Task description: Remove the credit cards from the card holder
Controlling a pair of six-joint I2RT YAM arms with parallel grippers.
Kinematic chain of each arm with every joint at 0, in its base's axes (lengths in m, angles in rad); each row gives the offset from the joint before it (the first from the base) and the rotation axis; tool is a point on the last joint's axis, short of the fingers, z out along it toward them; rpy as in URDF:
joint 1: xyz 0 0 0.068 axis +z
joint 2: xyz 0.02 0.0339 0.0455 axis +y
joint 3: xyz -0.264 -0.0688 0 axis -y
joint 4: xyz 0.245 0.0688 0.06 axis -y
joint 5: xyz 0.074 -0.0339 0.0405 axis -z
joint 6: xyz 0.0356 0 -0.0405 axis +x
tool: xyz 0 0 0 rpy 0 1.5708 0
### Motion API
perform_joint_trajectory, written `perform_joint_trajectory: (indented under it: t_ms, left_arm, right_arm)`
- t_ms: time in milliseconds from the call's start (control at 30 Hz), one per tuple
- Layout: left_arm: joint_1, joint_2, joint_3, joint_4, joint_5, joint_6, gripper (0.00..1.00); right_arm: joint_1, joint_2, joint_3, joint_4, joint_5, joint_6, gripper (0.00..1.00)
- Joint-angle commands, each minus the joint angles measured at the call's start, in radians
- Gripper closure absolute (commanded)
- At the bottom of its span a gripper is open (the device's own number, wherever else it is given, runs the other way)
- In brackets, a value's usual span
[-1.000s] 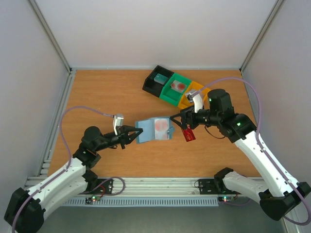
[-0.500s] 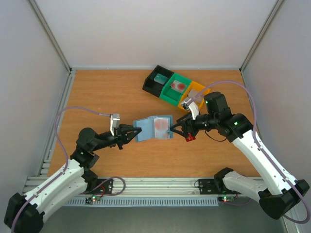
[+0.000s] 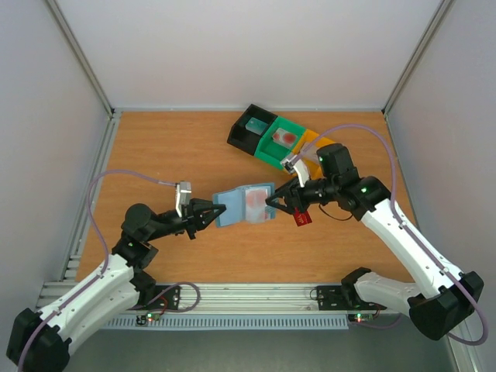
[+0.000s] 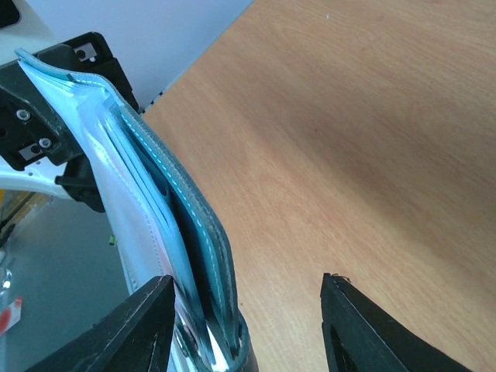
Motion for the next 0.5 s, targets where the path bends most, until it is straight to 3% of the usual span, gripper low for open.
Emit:
perform_joint_trajectory:
  t_ms: [0, 300, 467]
  left_arm:
    - [0.004, -0.015, 0.04, 0.093, 0.015, 0.02, 1.0]
    - [0.004, -0.012, 0.035, 0.092, 0.0, 0.013, 1.0]
    - [0.005, -0.012, 0.021, 0.056, -0.069, -0.001, 1.0]
  right_arm:
    - [0.023, 0.009, -0.029, 0.082, -0.048, 0.032, 0.47]
    - [0.132, 0.08, -0.028, 0.21, -0.068, 0.081, 0.52]
    - [0.136, 0.079, -0.024, 0.285, -0.084, 0.132, 0.87]
